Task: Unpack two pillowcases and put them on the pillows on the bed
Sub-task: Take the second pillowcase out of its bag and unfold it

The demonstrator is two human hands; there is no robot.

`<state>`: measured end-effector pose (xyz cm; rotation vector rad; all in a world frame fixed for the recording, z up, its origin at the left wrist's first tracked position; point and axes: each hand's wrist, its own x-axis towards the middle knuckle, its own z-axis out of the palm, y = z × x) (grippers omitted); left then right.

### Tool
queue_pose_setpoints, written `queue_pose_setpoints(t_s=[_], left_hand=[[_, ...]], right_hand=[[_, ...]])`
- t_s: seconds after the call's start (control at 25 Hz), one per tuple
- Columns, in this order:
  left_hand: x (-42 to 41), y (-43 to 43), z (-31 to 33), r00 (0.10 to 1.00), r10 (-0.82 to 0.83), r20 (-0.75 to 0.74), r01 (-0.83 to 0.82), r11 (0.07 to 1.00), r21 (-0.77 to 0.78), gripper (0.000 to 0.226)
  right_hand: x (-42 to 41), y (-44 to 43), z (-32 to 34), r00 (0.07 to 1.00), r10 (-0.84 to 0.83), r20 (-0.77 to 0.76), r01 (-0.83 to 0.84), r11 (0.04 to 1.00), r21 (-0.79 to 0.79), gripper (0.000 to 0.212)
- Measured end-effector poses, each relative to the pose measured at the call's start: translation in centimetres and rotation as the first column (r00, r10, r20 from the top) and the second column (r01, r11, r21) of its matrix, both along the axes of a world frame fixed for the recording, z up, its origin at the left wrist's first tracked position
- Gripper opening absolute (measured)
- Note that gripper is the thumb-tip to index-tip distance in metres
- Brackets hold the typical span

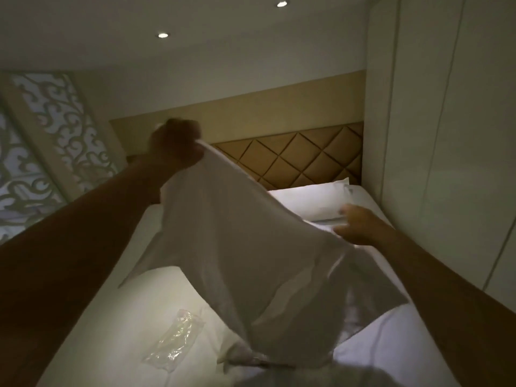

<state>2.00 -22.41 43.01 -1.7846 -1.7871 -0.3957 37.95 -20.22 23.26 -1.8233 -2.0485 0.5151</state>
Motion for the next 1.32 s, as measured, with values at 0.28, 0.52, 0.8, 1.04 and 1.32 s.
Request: queue_pose_setpoints(t_s=[0.28, 0.52, 0.8, 1.04, 1.32], left_hand=[[12.9, -2.5, 0.8, 0.959, -0.279, 0.048, 0.282, 0.926, -0.251, 0.020], [8.4, -2.7, -3.9, 0.636, -0.408, 0.655, 0.518, 0.855, 0.030, 0.052], [8.7, -2.9, -10.2, -0.153, -0.123, 0.980, 0.685, 0.702, 0.195, 0.035], [8.5, -3.0, -9.4, -0.042, -0.128, 0.991, 0.750, 0.651, 0.116, 0.036], [8.2, -3.1, -13.5, 0.321, 0.010, 0.947, 0.771, 0.577, -0.268, 0.040]], right_hand=[[-12.5, -2.9, 12.4, 0.611, 0.474, -0.634, -0.214, 0.870, 0.444, 0.029], [-12.6, -3.2, 12.9, 0.587, 0.378, -0.716, -0.169, 0.922, 0.348, 0.012], [-12.5, -4.2, 14.9, 0.500, 0.328, -0.802, -0.082, 0.939, 0.333, 0.029], [-10.5, -5.1, 17.5, 0.432, 0.201, -0.879, 0.168, 0.940, 0.297, 0.021], [-7.0, -5.1, 18.9, 0.219, 0.141, -0.965, 0.340, 0.917, 0.211, 0.022]])
